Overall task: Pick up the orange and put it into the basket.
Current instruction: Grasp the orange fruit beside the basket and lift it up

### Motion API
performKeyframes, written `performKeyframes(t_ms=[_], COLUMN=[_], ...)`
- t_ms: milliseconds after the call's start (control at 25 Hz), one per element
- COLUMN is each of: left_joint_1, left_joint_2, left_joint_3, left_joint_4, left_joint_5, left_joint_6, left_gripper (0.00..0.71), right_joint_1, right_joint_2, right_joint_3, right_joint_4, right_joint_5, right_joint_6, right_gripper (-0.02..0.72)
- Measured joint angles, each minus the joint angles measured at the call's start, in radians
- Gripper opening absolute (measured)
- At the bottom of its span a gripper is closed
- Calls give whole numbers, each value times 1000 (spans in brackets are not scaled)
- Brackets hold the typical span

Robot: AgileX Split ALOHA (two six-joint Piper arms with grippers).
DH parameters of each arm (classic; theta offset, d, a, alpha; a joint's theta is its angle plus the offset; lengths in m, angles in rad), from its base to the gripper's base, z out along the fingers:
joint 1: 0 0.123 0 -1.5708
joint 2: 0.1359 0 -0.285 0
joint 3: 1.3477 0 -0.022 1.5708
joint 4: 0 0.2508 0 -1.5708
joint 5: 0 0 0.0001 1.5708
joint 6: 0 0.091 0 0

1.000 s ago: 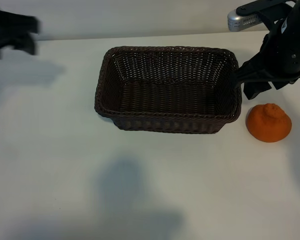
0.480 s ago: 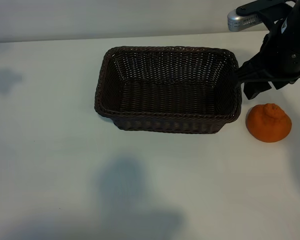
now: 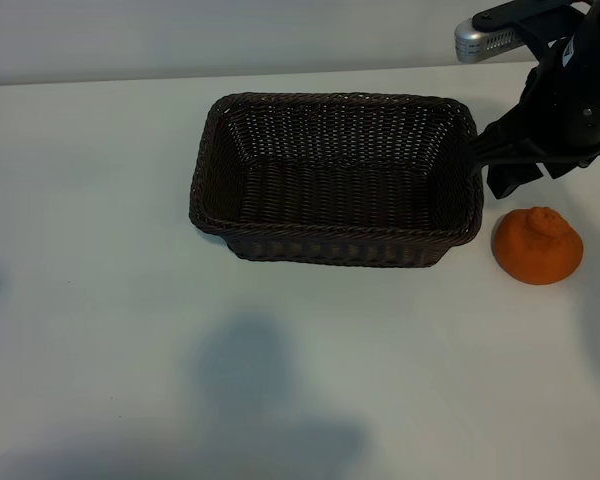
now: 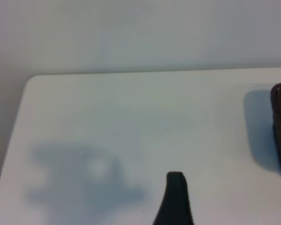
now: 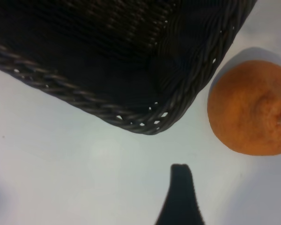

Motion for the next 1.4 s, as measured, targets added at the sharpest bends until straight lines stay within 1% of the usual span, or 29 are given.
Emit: performKeyframes(t_ms=[120, 240, 440, 600, 800, 920, 1080, 1320, 1400], left_joint_1=[0, 0, -19, -21, -31, -41, -42, -42, -42], left_joint_2=[-156, -284, -463, -555, -571, -571, -571, -571, -571], left_joint_3=[103, 185, 306, 426, 573, 634, 695, 712, 712], left_joint_4=[46, 46, -21, -68, -72, -84, -87, -59, -59], left_joint_5=[8, 9, 33, 33, 33, 33, 33, 33, 33], left_joint_6=[-30, -31, -7, 30, 45, 46, 40, -30, -39], left_gripper=[596, 596, 596, 596, 596, 596, 596, 596, 596], right_joint_1=[0, 0, 0, 0, 0, 0, 0, 0, 0], right_joint_2=[0, 0, 0, 0, 0, 0, 0, 0, 0], right_joint_3=[0, 0, 0, 0, 0, 0, 0, 0, 0], right_joint_4=[0, 0, 0, 0, -1, -6, -9, -12, -35], right_joint_5=[0, 0, 0, -1, -2, -15, -33, -54, -58], right_joint_6=[-1, -1, -1, -5, -7, -7, -7, -7, -5], right_gripper=[531, 531, 530, 530, 530, 530, 530, 530, 530])
